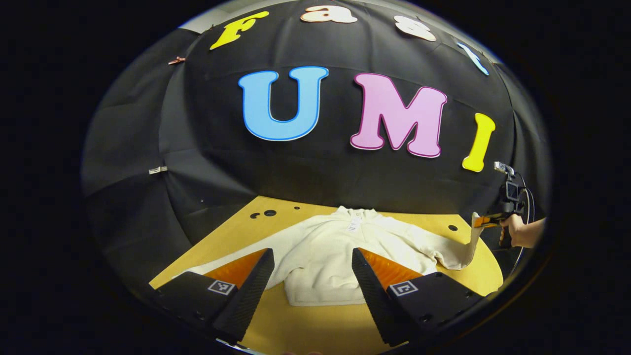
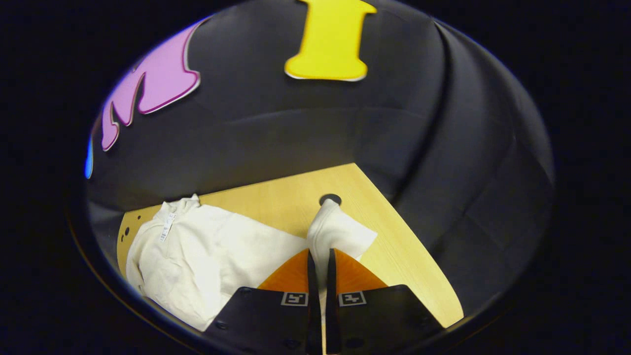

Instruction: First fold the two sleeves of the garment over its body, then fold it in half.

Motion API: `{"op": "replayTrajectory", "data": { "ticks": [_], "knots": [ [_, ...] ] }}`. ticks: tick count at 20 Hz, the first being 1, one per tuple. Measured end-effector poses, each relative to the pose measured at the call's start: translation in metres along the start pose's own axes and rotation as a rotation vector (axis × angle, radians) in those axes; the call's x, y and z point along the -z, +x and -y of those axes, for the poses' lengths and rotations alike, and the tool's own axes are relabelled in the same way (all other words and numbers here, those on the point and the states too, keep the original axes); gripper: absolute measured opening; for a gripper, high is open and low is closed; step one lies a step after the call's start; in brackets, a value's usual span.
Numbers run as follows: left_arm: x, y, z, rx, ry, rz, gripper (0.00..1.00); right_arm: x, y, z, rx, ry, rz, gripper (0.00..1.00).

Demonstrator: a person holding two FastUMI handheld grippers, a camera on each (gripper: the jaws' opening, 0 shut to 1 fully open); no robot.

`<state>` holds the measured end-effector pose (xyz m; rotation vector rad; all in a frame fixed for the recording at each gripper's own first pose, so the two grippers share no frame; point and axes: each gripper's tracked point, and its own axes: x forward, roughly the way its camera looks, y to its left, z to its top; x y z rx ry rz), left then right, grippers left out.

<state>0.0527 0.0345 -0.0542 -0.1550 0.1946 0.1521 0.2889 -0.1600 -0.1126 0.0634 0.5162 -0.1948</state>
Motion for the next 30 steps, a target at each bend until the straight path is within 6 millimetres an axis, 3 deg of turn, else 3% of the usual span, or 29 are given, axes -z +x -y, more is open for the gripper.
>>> {"op": "replayTrajectory", "data": {
  "ticks": [8,15,19,23,26,27,30],
  "knots": [
    [0.005,-0.002,-0.065,-0.090,-0.047,-0.001,0.97,-0.041,0.006,-0.153,-0.162,-0.117,0.046,0.07],
    [0.016,0.002,-0.107,-0.166,-0.107,-0.028,0.97,-0.046,0.018,-0.312,-0.316,-0.242,0.061,0.07],
    [0.019,0.010,-0.128,-0.204,-0.144,-0.034,0.97,-0.028,0.014,-0.397,-0.408,-0.306,0.051,0.07],
    [0.030,0.011,-0.151,-0.247,-0.156,-0.044,0.97,0.008,0.018,-0.474,-0.482,-0.326,0.006,0.07],
    [0.039,0.010,-0.166,-0.274,-0.179,-0.063,1.00,0.033,0.022,-0.510,-0.497,-0.350,-0.019,0.07],
    [0.040,0.008,-0.169,-0.281,-0.184,-0.065,0.97,0.043,0.024,-0.522,-0.501,-0.351,-0.032,0.07],
    [0.046,0.004,-0.177,-0.307,-0.179,-0.070,0.97,0.071,0.027,-0.547,-0.503,-0.345,-0.090,0.12]
  ]
}}
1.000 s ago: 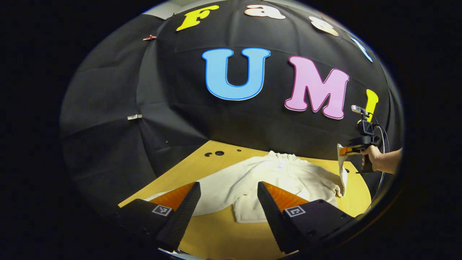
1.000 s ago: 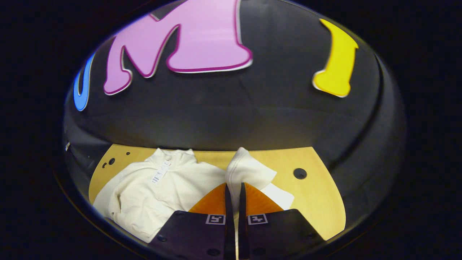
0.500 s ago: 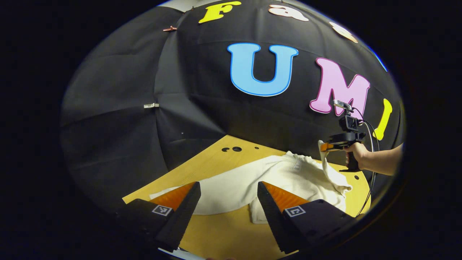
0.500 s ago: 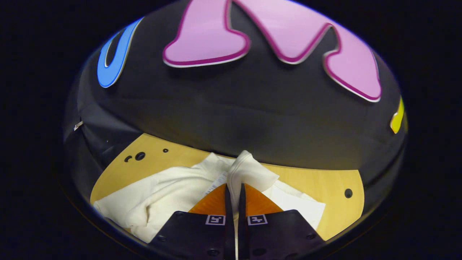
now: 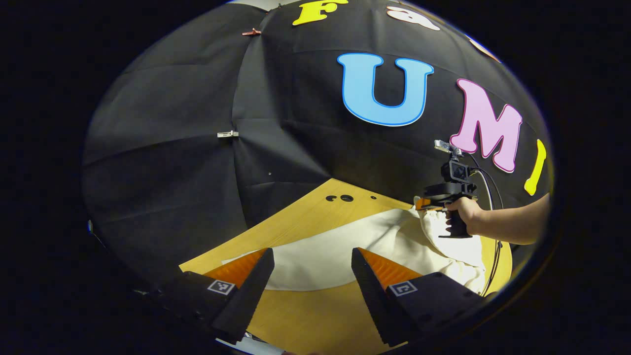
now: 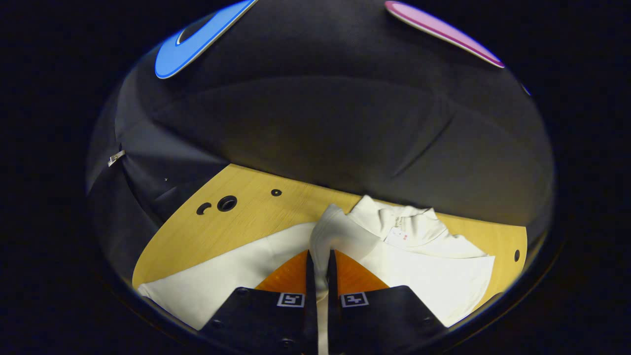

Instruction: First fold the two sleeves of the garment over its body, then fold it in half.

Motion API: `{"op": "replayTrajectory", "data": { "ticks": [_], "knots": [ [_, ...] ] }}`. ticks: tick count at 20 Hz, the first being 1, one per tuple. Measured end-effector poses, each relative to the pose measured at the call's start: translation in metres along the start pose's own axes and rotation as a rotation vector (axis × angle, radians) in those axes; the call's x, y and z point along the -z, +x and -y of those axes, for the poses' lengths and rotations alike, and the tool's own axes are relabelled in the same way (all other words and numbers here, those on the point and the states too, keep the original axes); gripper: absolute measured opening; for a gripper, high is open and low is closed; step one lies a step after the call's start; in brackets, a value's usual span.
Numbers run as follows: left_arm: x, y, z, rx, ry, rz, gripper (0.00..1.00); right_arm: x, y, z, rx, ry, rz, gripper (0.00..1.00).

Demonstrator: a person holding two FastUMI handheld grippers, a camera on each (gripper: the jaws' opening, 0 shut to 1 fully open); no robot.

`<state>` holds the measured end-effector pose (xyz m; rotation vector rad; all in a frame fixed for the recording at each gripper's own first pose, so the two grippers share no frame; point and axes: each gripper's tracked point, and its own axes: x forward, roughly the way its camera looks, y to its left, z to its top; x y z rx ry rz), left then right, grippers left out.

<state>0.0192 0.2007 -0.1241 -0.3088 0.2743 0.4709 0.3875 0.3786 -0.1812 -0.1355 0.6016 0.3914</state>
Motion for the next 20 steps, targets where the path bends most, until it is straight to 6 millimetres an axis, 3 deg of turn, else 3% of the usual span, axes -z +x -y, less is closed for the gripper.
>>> {"op": "replayTrajectory", "data": {
  "ticks": [2,3,4,6,9,12,15,20],
  "knots": [
    [0.008,0.001,-0.006,-0.019,0.007,-0.011,0.97,0.005,0.007,-0.012,-0.025,0.013,-0.016,0.21],
    [0.011,0.002,-0.009,-0.027,0.010,-0.014,0.97,0.005,0.009,-0.021,-0.038,0.017,-0.014,0.19],
    [0.017,0.004,-0.012,-0.032,0.016,-0.015,0.97,0.004,0.008,-0.027,-0.060,0.020,-0.010,0.33],
    [0.029,0.011,-0.016,-0.052,0.039,-0.026,0.97,0.006,0.004,-0.039,-0.109,0.010,-0.014,0.47],
    [0.040,0.030,-0.037,-0.101,0.027,-0.035,0.97,0.002,-0.016,-0.034,-0.131,-0.047,0.008,1.00],
    [0.049,0.044,-0.061,-0.165,-0.016,-0.054,1.00,-0.011,-0.041,-0.005,-0.075,-0.057,0.068,0.99],
    [0.065,0.060,-0.089,-0.245,-0.060,-0.097,0.97,-0.012,-0.072,0.033,-0.036,-0.010,0.068,0.99],
    [0.088,0.088,-0.104,-0.287,-0.056,-0.161,0.97,-0.014,-0.137,0.136,0.130,0.023,0.136,0.99]
  ]
}}
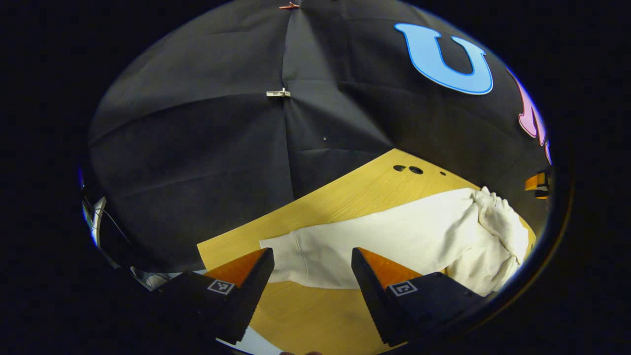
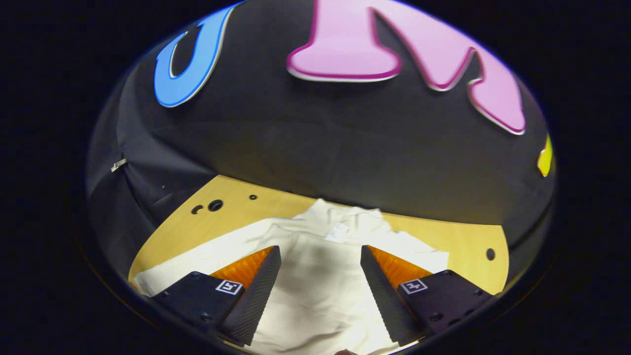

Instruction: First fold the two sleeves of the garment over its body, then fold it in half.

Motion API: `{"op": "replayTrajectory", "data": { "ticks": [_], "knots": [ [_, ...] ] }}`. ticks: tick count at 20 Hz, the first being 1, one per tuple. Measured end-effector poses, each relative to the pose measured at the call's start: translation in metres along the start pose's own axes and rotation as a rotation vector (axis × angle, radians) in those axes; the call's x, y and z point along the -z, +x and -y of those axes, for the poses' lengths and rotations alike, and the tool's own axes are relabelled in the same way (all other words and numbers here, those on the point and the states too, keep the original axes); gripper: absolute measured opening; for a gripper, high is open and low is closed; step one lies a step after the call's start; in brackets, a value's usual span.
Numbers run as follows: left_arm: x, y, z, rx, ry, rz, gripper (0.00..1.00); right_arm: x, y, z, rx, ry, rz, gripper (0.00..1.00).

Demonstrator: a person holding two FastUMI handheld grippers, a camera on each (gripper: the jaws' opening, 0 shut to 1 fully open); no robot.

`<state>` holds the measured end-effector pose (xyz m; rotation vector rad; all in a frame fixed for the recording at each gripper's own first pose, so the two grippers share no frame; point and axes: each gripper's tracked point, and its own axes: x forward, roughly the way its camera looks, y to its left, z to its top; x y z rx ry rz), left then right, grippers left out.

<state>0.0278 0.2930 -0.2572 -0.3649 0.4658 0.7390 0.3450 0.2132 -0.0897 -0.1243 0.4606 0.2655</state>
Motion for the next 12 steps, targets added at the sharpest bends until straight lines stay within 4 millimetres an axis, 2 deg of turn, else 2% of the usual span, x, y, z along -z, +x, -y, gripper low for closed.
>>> {"op": "replayTrajectory", "data": {
  "ticks": [4,6,8,10,12],
  "knots": [
    [0.013,0.033,-0.003,-0.076,0.045,-0.040,0.97,0.005,-0.055,0.092,0.143,0.071,0.029,0.99],
    [0.027,0.042,-0.001,-0.089,0.044,-0.087,0.96,0.020,-0.084,0.120,0.178,0.142,0.010,0.99],
    [0.039,0.048,-0.009,-0.105,0.022,-0.123,0.99,0.028,-0.117,0.154,0.227,0.192,0.025,0.99],
    [0.044,0.052,-0.013,-0.091,-0.026,-0.139,0.99,0.035,-0.150,0.184,0.288,0.209,0.050,0.99],
    [0.047,0.054,-0.013,-0.072,-0.027,-0.143,1.00,0.046,-0.175,0.205,0.333,0.224,0.063,0.99]
  ]
}}
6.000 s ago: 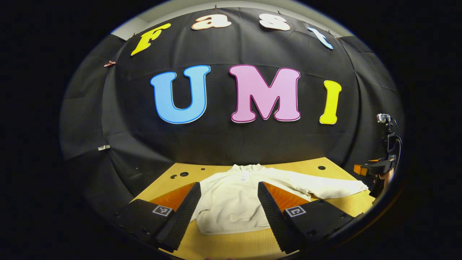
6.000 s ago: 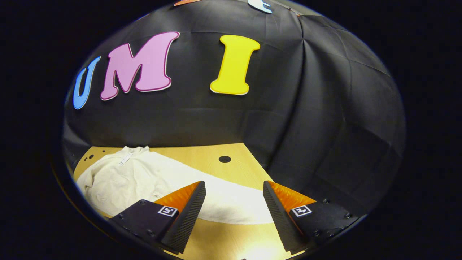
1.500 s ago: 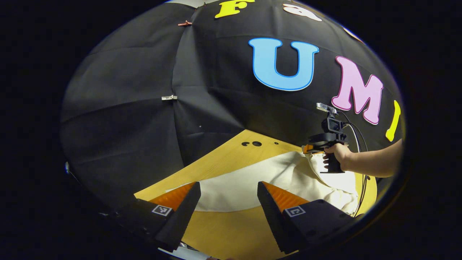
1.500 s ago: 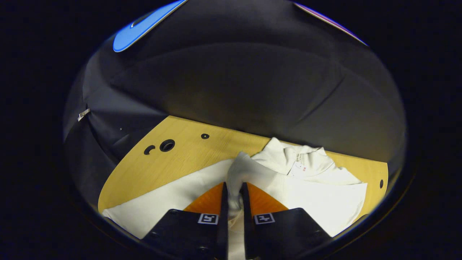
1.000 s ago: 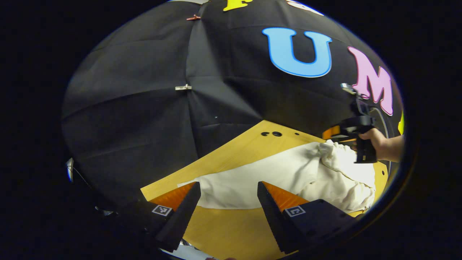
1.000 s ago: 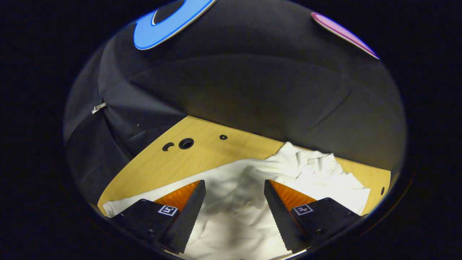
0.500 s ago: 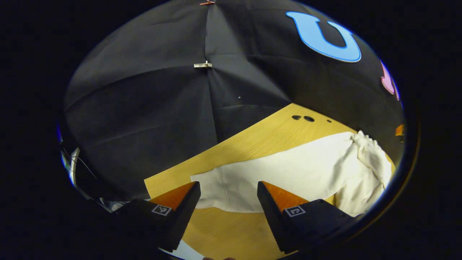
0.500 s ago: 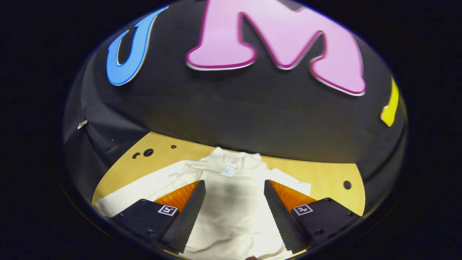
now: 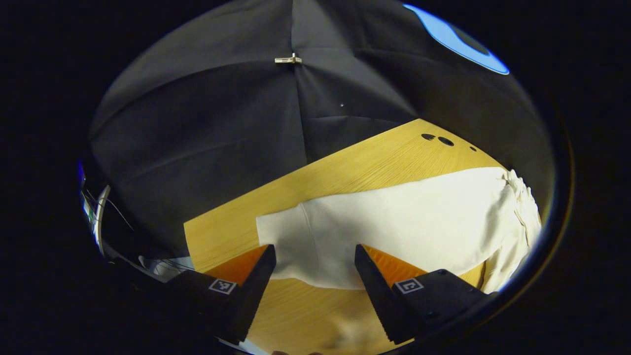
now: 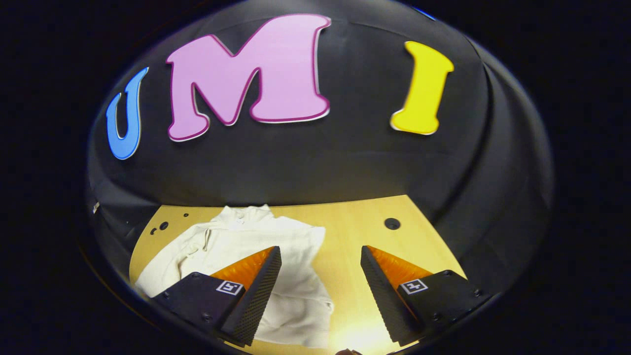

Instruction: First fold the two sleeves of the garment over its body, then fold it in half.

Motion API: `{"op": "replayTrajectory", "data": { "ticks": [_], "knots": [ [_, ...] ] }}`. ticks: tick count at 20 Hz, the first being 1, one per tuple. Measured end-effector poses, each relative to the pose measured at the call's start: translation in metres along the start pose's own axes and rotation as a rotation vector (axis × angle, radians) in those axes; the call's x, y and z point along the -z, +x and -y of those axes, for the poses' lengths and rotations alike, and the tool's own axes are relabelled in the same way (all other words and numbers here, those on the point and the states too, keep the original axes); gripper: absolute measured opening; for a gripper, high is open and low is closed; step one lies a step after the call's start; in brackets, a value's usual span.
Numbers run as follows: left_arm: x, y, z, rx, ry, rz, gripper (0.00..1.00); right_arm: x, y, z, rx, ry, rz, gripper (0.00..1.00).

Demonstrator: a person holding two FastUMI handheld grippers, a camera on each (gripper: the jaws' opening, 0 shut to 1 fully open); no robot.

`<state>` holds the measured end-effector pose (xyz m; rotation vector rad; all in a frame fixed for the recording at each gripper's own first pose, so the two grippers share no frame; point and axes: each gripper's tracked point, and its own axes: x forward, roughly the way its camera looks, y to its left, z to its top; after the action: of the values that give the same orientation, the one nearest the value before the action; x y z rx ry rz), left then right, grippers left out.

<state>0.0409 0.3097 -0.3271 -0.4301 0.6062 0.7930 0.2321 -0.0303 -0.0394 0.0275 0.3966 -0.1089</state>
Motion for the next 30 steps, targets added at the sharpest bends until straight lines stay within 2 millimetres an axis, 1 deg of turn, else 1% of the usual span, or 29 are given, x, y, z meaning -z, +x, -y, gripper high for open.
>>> {"op": "replayTrajectory", "data": {
  "ticks": [2,3,4,5,6,7,9,10,11,12,15,16,18,20,22,24,27,29,30],
  "knots": [
    [0.000,0.000,0.003,0.025,0.055,0.013,1.00,0.009,-0.016,0.023,0.028,0.010,-0.013,0.99],
    [0.000,0.002,0.003,0.032,0.059,0.012,1.00,0.015,-0.027,0.035,0.042,0.021,-0.022,0.99],
    [-0.002,0.002,0.003,0.034,0.052,0.008,0.98,0.019,-0.033,0.042,0.052,0.037,-0.027,0.99],
    [-0.002,0.004,0.006,0.042,0.057,-0.006,0.98,0.025,-0.039,0.047,0.067,0.066,-0.031,0.99],
    [0.000,0.003,0.011,0.066,0.084,-0.012,0.95,0.029,-0.044,0.052,0.077,0.092,-0.037,0.99],
    [-0.001,0.004,0.018,0.097,0.113,-0.014,0.87,0.033,-0.048,0.056,0.088,0.109,-0.039,0.99],
    [-0.005,0.006,0.029,0.132,0.156,0.003,0.53,0.036,-0.057,0.063,0.106,0.124,-0.035,1.00],
    [-0.007,0.007,0.031,0.138,0.164,0.006,0.36,0.036,-0.061,0.066,0.111,0.123,-0.031,1.00],
    [-0.008,0.007,0.033,0.147,0.163,0.006,0.41,0.037,-0.066,0.067,0.109,0.117,-0.027,1.00],
    [-0.008,0.007,0.036,0.154,0.161,-0.001,0.27,0.037,-0.069,0.067,0.106,0.106,-0.026,1.00],
    [-0.013,0.008,0.038,0.186,0.141,-0.019,0.15,0.037,-0.071,0.070,0.106,0.062,-0.024,1.00],
    [-0.014,0.008,0.038,0.191,0.127,-0.026,0.09,0.037,-0.069,0.070,0.105,0.056,-0.022,1.00],
    [-0.016,0.007,0.039,0.203,0.084,-0.045,0.07,0.039,-0.063,0.069,0.092,0.054,-0.027,1.00],
    [-0.018,0.003,0.045,0.219,-0.002,-0.074,0.07,0.041,-0.052,0.067,0.073,0.048,-0.043,1.00],
    [-0.025,0.001,0.049,0.211,-0.050,-0.070,0.07,0.043,-0.044,0.062,0.051,0.043,-0.047,1.00],
    [-0.036,-0.006,0.062,0.217,-0.043,-0.057,0.06,0.044,-0.039,0.062,0.035,0.022,-0.040,1.00],
    [-0.072,-0.019,0.090,0.239,-0.006,0.017,0.06,0.051,-0.032,0.065,0.022,-0.047,-0.033,1.00],
    [-0.100,-0.030,0.117,0.263,0.027,0.076,0.06,0.061,-0.026,0.064,-0.001,-0.067,-0.031,1.00],
    [-0.112,-0.037,0.134,0.281,0.040,0.096,0.06,0.068,-0.022,0.064,-0.015,-0.069,-0.041,1.00]
  ]
}}
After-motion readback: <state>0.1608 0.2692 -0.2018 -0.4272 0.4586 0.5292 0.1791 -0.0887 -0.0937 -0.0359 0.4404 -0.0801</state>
